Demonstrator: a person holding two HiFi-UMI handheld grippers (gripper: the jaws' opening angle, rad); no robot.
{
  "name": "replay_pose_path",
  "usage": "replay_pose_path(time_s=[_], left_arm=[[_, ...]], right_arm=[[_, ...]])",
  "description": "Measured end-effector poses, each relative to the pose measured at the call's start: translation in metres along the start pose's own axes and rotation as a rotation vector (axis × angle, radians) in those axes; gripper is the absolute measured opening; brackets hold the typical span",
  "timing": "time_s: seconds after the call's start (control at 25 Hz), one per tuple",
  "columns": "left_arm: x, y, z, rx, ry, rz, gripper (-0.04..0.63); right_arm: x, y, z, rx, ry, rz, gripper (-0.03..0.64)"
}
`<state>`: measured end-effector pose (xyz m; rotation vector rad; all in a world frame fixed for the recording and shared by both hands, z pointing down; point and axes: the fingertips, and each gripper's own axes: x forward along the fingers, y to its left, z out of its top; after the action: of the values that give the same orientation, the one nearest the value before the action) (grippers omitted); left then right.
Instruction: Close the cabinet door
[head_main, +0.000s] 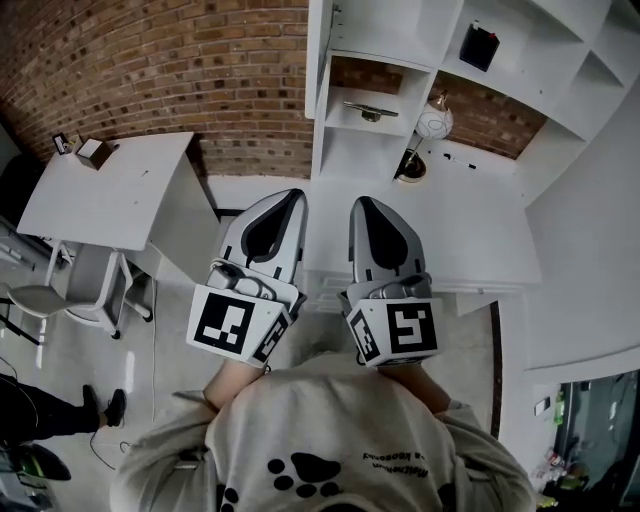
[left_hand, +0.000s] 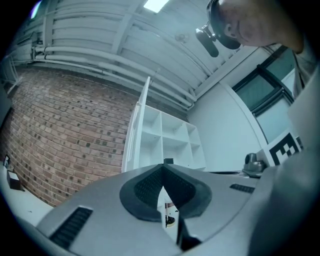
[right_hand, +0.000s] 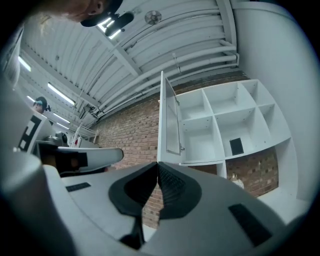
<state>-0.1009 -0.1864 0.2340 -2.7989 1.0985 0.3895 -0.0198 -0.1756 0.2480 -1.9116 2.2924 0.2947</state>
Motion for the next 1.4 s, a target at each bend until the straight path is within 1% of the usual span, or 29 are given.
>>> replay_pose_path(time_s=[0.2,0.36,0.56,0.96,1.12,1.4], left_arm=[[0.025,0.013,-0.004,0.025,-0.005,0.046,0.008],[0.034,0.017,-0.01,0.04,-0.002,0.059,0.008],[0.042,0.028,-0.017,0.044,0.008,0.07,0.008],[0.062,0.05,-0.016,0.016,0.03,0.026,0.008],[0.066,0.057,-0.006,0.025,0.021,0.017,0.008],[0.074,0.063,0.008,0.062,0.001,-0.012,0.008]], right_arm=[[0.031,-0.015,-0.003,0.009,-0.018,0.052,0.02],[0.043,-0.018,-0.012,0.024,-0.015,0.086,0.02],[0.057,-0.015,-0.02,0.021,-0.01,0.108,0.02],[0.087,-0.014,-0.015,0.012,0.005,0.095,0.02],[0.095,-0.012,-0.011,0.003,0.004,0.094,0.02],[0.111,-0.012,0.01,-0.038,-0.037,0.081,0.02]])
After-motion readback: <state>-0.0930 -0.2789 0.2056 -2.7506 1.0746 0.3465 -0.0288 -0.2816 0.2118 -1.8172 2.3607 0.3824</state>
